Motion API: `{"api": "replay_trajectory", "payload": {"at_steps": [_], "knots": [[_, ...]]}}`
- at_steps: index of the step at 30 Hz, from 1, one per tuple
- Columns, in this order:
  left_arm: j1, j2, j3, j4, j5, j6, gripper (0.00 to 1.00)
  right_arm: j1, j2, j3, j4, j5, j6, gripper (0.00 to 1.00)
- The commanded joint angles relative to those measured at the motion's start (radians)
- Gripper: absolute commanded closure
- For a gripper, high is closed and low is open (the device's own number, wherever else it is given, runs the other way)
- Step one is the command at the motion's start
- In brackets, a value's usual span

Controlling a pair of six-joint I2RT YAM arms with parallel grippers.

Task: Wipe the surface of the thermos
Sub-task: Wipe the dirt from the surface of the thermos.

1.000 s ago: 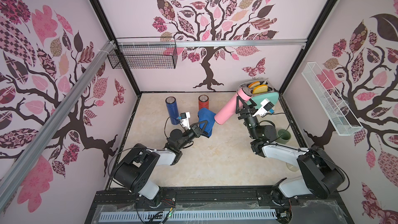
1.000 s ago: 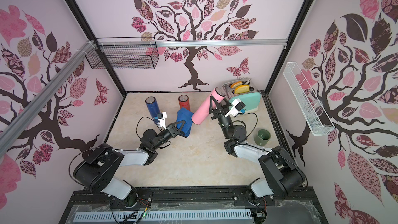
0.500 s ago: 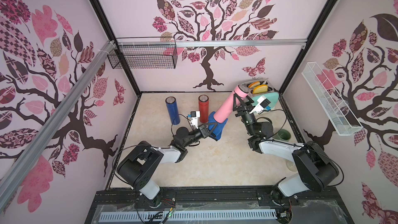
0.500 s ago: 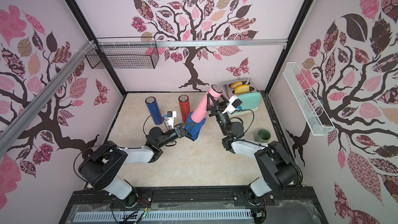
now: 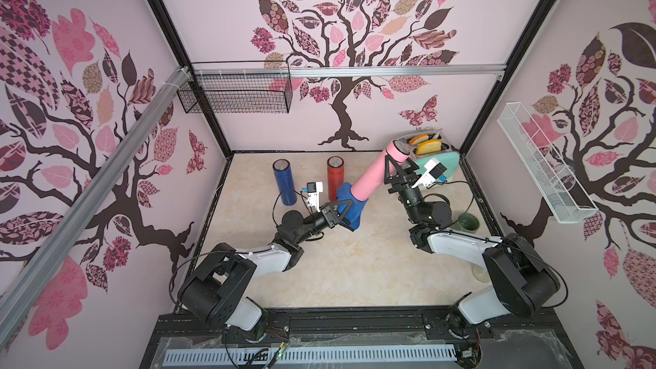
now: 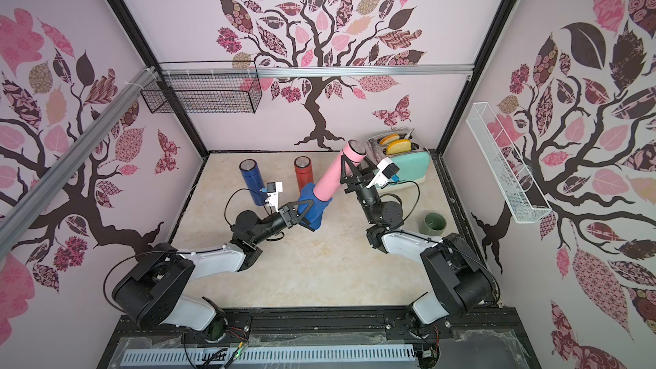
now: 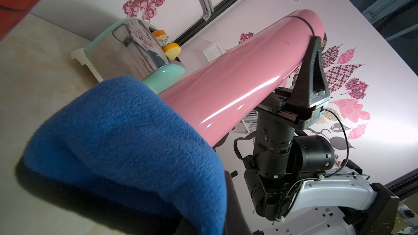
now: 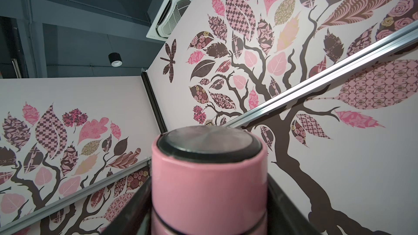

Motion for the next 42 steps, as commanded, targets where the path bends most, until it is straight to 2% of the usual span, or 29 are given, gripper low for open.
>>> {"api": "replay_trajectory", "payload": {"at_steps": [1,8,15,19,22,31,42], "knots": [[0.01,-0.027,0.037,0.033,0.002,0.032,1.0,0.004,-0.032,0.007,0.129,-0.017,0.018,1.0],[0.007,0.05,0.016,0.065,0.003,0.032,1.0,0.004,-0.037,0.014,0.131,-0.017,0.036,1.0],[0.009,0.083,-0.063,-0.018,-0.065,0.114,1.0,0.001,-0.062,-0.006,0.128,-0.002,0.012,1.0],[0.009,0.113,-0.08,0.015,-0.058,0.107,1.0,0.001,-0.058,0.001,0.129,-0.011,0.018,1.0],[0.008,0.132,-0.068,0.072,-0.042,0.09,1.0,0.0,-0.044,0.006,0.129,-0.013,0.036,1.0],[-0.034,0.151,0.07,0.081,0.027,0.094,1.0,0.001,-0.022,0.018,0.131,-0.012,0.052,1.0],[-0.088,0.163,0.075,0.09,0.051,0.102,1.0,0.001,0.004,0.067,0.131,-0.017,0.074,1.0]]}}
